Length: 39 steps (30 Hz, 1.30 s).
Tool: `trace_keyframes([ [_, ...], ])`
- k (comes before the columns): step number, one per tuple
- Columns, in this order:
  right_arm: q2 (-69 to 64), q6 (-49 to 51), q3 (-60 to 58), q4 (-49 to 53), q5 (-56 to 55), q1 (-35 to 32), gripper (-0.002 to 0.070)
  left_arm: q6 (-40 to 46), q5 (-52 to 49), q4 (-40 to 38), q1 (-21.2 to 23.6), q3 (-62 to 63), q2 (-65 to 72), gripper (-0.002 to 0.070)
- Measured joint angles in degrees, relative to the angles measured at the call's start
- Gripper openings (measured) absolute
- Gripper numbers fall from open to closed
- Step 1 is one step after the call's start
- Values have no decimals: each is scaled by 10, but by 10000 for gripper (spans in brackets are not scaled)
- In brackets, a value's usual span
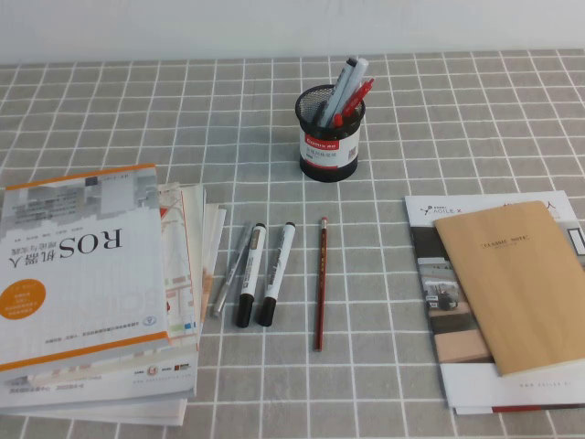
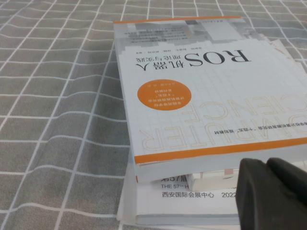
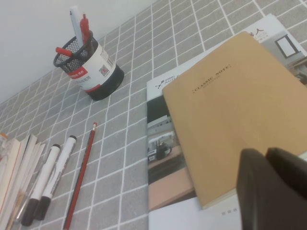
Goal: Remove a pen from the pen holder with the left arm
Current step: 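Take a marker out of the pen holder and lay it on the table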
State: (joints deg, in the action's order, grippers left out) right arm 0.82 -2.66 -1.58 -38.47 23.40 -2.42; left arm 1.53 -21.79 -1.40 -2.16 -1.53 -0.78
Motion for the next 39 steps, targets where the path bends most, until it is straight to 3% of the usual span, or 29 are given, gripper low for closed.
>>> trace_keyframes([
  [33,0,0,0,0,0,0,-13,0,0,0,0,0,0,-3],
  [36,0,0,0,0,0,0,-13,-1,21,-6,0,0,0,-3],
  [39,0,0,0,0,0,0,-13,-28,95,-62,0,-1,0,-3],
])
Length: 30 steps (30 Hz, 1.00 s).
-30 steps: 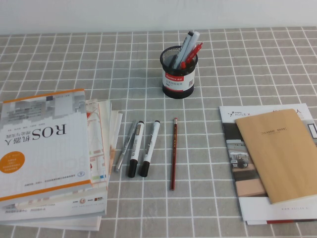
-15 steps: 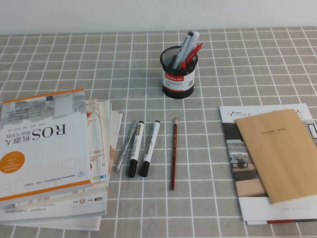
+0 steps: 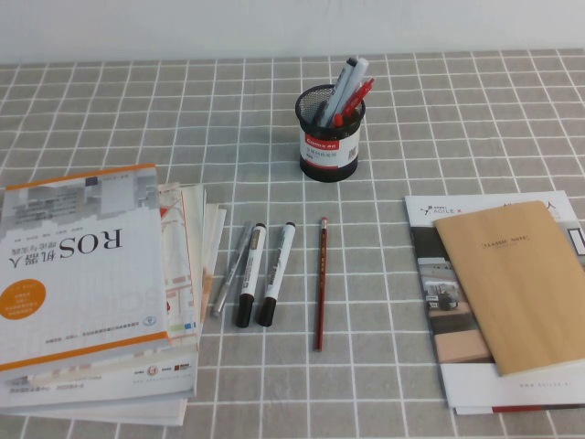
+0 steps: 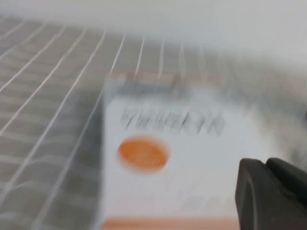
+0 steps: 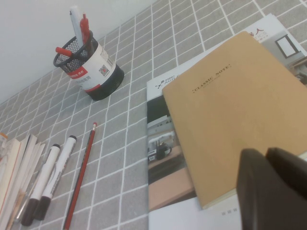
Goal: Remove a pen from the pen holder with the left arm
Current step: 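Take a marker out of the pen holder and lay it on the table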
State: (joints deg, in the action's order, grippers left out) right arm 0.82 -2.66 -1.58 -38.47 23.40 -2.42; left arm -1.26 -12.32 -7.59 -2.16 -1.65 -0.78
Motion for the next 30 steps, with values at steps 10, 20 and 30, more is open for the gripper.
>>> trace_keyframes([
  [10,0,0,0,0,0,0,-13,-106,247,-209,0,0,0,-2],
  [20,0,0,0,0,0,0,-13,-177,273,-218,0,0,0,-3],
  [30,0,0,0,0,0,0,-13,-282,30,11,0,157,55,-3],
])
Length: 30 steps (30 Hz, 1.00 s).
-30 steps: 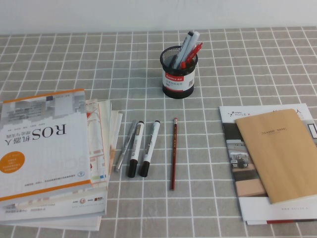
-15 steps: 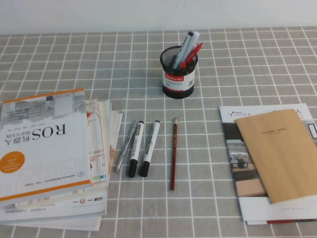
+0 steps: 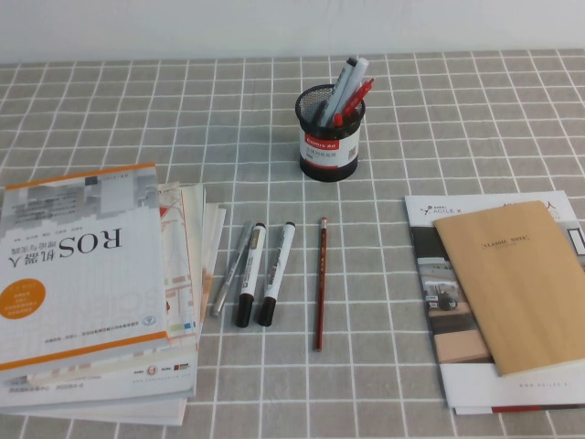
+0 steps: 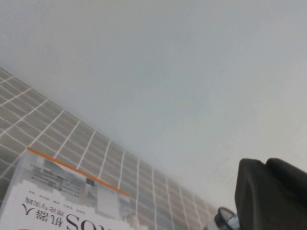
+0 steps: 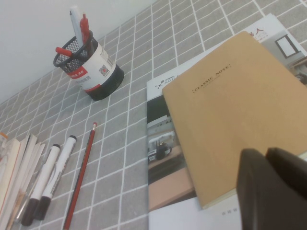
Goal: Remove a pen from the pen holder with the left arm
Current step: 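Take a marker out of the pen holder and lay it on the table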
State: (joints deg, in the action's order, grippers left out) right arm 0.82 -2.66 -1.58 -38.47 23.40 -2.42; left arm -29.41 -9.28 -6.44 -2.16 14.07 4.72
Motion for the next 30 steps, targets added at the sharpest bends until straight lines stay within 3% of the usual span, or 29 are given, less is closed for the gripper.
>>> trace_keyframes([
  [3,0,0,0,0,0,0,-13,77,-87,-19,0,100,79,-2],
  [10,0,0,0,0,0,0,-13,415,-192,-193,-16,257,249,-3],
  [16,0,0,0,0,0,0,-13,457,-124,-297,-16,272,357,-3],
  [19,0,0,0,0,0,0,-13,547,-123,-373,-27,289,424,-3],
  [25,0,0,0,0,0,0,-13,855,-123,-502,-112,362,575,-3],
  [30,0,0,0,0,0,0,-13,983,-36,-529,-189,420,711,38],
])
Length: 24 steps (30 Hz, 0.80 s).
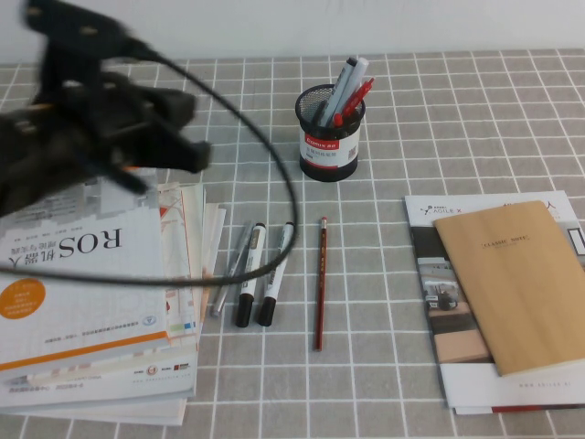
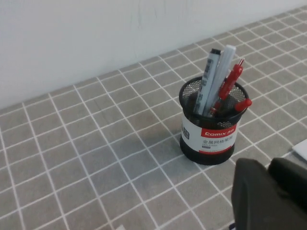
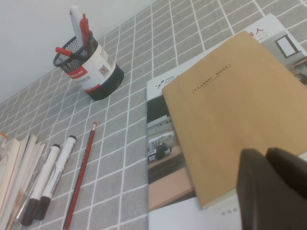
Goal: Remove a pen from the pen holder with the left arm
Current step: 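Take a marker out of the pen holder and lay it on the table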
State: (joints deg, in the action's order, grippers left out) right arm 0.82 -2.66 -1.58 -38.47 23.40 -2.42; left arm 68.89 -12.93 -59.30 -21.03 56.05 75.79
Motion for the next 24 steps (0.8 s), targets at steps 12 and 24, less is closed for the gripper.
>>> trace_keyframes([
  [12,0,0,0,0,0,0,-13,54,24,-193,-50,164,255,430],
  [24,0,0,0,0,0,0,-13,391,-72,-383,-50,215,360,403],
])
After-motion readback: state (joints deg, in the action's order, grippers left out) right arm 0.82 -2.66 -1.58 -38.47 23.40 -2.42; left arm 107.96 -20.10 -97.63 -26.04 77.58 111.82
